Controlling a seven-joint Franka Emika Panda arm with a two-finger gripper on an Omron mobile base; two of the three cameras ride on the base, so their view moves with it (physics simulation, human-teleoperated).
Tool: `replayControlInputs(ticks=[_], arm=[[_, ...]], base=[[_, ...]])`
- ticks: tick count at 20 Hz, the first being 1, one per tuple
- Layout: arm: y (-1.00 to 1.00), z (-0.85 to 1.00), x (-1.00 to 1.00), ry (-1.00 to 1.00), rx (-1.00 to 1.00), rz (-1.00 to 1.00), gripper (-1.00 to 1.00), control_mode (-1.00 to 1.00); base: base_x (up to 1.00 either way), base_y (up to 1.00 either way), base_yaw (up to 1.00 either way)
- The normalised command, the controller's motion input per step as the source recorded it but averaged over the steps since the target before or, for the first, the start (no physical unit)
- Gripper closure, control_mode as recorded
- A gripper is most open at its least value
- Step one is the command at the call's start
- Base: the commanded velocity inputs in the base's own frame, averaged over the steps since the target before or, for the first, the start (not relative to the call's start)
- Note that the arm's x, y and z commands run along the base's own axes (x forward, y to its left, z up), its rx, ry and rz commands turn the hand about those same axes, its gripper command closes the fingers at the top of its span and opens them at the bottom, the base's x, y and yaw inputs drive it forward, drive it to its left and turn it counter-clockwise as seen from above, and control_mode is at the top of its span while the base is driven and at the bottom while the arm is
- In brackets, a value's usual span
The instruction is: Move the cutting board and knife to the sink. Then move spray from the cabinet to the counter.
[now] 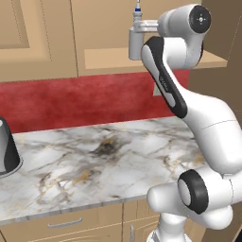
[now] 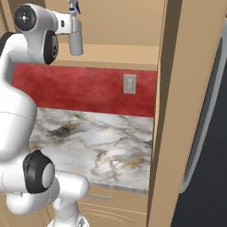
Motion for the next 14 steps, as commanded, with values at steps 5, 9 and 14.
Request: replayControlInputs(ticks=[5, 9, 14], arm=[[0.02, 0.03, 0.1, 0.11, 0.0, -0.03, -1.0, -1.0], [0.0, 0.0, 0.0, 0.0, 0.0, 0.0, -1.0, -1.0], [0.0, 0.0, 0.0, 0.0, 0.0, 0.0, -1.0, -1.0]], base=[[0.0, 0.0, 0.0], [0.0, 0.0, 0.0], [0.0, 0.0, 0.0]])
